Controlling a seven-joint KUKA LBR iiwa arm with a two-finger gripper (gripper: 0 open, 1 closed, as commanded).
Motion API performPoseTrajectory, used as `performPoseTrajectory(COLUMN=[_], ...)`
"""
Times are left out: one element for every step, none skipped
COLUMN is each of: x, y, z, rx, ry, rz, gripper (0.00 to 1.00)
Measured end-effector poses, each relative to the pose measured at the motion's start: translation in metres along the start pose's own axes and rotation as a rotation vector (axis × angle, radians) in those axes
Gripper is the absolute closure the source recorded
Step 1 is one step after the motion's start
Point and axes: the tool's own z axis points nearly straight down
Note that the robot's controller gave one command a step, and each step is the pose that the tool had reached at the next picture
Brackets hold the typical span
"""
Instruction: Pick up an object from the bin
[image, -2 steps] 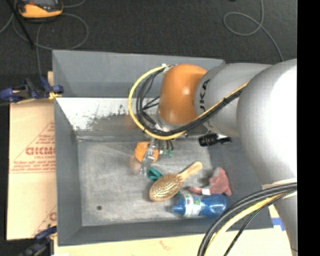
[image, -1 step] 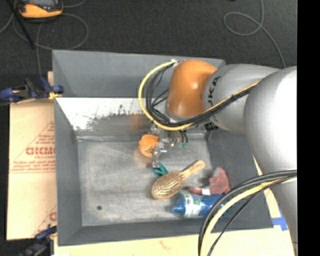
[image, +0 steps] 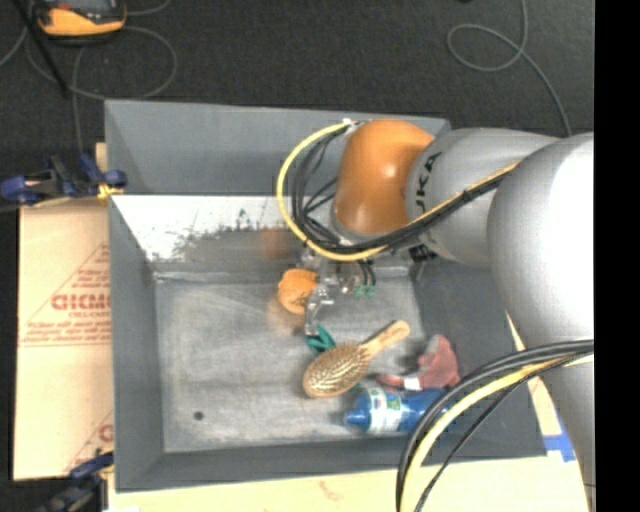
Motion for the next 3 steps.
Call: performPoseTrajectory(x=[0.003,0.003,-0.001], y=[0.013,0.013,0.017], z=[-0.097,-0.097,-0.160], rx=[0.001,0.001,0.002], ry=[0.006,0.006,0.009], rz=[-0.001,0.000,-0.008], gripper=[1.00,1.00,1.00])
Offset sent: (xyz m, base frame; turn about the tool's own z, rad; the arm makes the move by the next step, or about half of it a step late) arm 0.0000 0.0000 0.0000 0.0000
